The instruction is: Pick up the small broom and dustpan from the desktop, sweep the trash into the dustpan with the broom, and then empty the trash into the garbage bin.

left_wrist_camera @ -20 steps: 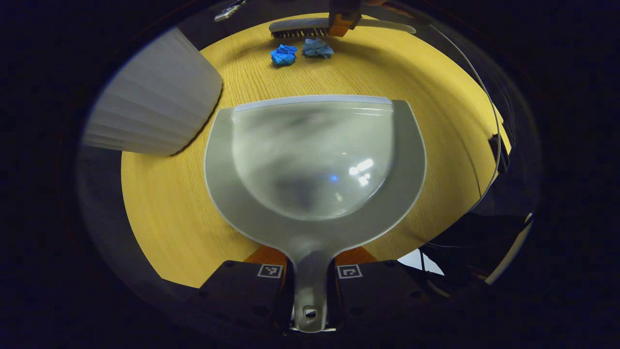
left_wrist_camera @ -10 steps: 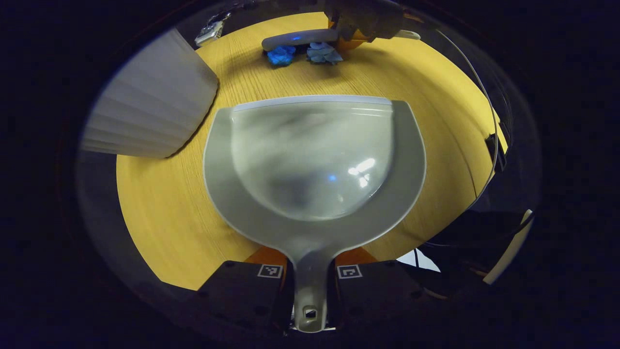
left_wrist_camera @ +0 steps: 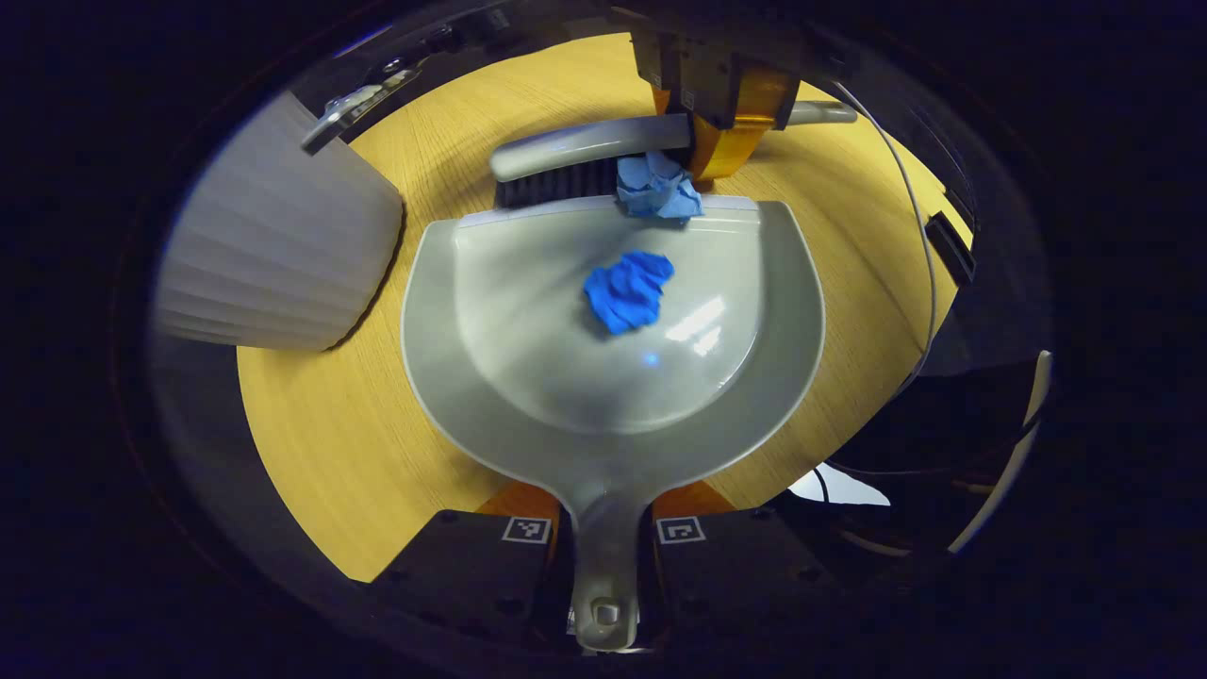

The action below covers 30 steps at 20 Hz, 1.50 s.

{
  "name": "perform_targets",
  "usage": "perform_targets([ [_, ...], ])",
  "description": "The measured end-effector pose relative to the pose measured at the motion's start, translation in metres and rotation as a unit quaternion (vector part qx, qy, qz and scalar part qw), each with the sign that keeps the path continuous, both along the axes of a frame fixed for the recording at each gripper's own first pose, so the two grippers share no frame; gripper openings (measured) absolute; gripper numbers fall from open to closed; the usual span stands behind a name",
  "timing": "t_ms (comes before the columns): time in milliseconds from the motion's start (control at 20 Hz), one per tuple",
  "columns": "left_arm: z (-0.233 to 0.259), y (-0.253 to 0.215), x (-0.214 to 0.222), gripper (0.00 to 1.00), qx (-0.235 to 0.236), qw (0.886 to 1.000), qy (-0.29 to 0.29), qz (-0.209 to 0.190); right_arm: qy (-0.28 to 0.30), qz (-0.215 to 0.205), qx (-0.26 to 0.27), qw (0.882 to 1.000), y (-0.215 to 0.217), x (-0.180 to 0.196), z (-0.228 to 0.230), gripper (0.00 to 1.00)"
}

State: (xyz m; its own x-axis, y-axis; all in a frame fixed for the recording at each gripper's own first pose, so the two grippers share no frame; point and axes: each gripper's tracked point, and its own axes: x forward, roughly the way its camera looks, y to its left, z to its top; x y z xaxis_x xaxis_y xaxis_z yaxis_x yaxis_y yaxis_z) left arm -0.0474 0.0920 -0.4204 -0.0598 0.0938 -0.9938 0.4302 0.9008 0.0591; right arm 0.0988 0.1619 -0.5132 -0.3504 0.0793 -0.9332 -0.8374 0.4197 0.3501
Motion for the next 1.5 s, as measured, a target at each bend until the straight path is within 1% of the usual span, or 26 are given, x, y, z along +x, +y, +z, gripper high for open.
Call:
perform_targets([
  [100,0.000,0.001,0.000,0.24,0.000,1.000,-0.006,0.004,0.039,-0.059,0.019,0.997,-0.003,-0.004,-0.001,0.23],
  [150,0.001,0.001,-0.002,0.24,-0.003,1.000,-0.006,0.008,0.053,-0.090,0.033,0.994,-0.003,-0.004,0.001,0.23],
  [200,0.001,0.002,0.000,0.24,-0.005,1.000,-0.007,0.013,0.073,-0.120,0.046,0.989,-0.002,-0.012,0.004,0.27],
  [250,0.001,0.003,0.000,0.24,-0.007,1.000,-0.008,0.018,0.098,-0.151,0.064,0.982,0.000,-0.018,0.010,0.23],
  [300,0.002,0.003,0.001,0.24,-0.009,1.000,-0.010,0.021,0.113,-0.174,0.081,0.975,0.000,-0.022,0.014,0.22],
  [350,0.002,0.003,0.003,0.24,-0.011,1.000,-0.013,0.024,0.118,-0.188,0.091,0.971,0.000,-0.024,0.014,0.23],
  [400,0.000,0.003,0.002,0.24,-0.015,0.999,-0.018,0.025,0.112,-0.196,0.095,0.969,-0.002,-0.024,0.015,0.23],
  [500,0.004,0.002,-0.001,0.24,-0.027,0.999,-0.026,0.035,0.100,-0.214,0.112,0.965,-0.005,-0.023,0.030,0.23],
  [600,0.014,-0.003,0.004,0.24,-0.048,0.997,-0.043,0.046,0.086,-0.246,0.150,0.954,-0.007,-0.016,0.051,0.23],
  [700,0.027,-0.002,0.013,0.24,-0.065,0.994,-0.072,0.049,0.056,-0.293,0.190,0.935,-0.020,-0.002,0.076,0.22],
  [800,0.046,-0.004,0.021,0.24,-0.078,0.990,-0.101,0.052,0.030,-0.358,0.243,0.901,-0.042,0.015,0.112,0.23],
  [850,0.056,-0.006,0.025,0.24,-0.083,0.989,-0.113,0.053,0.000,-0.382,0.268,0.884,-0.056,0.027,0.128,0.22],
  [900,0.072,-0.006,0.031,0.25,-0.086,0.987,-0.126,0.052,-0.033,-0.397,0.283,0.873,-0.076,0.035,0.138,0.22],
  [950,0.086,-0.007,0.037,0.24,-0.088,0.985,-0.137,0.049,-0.072,-0.411,0.285,0.863,-0.088,0.042,0.132,0.22],
  [1000,0.100,-0.008,0.042,0.25,-0.088,0.984,-0.148,0.042,-0.117,-0.427,0.273,0.854,-0.111,0.053,0.127,0.22],
  [1050,0.112,-0.011,0.047,0.24,-0.088,0.983,-0.160,0.034,-0.140,-0.449,0.271,0.840,-0.131,0.060,0.120,0.22],
  [1100,0.126,-0.015,0.052,0.24,-0.089,0.981,-0.171,0.027,-0.151,-0.469,0.277,0.825,-0.145,0.058,0.124,0.22],
  [1150,0.141,-0.017,0.060,0.24,-0.089,0.979,-0.182,0.021,-0.158,-0.486,0.280,0.813,-0.160,0.060,0.125,0.22],
  [1250,0.174,-0.001,0.086,0.24,-0.077,0.975,-0.209,0.011,-0.176,-0.509,0.274,0.797,-0.178,0.058,0.127,0.22],
  [1300,0.191,0.010,0.102,0.24,-0.063,0.972,-0.226,0.001,-0.178,-0.514,0.271,0.794,-0.183,0.055,0.128,0.22],
  [1400,0.222,0.050,0.134,0.25,-0.017,0.968,-0.249,-0.021,-0.180,-0.528,0.283,0.780,-0.183,0.055,0.132,0.22],
  [1500,0.248,0.091,0.161,0.24,0.038,0.965,-0.256,-0.040,-0.176,-0.537,0.286,0.774,-0.181,0.056,0.132,0.22],
])
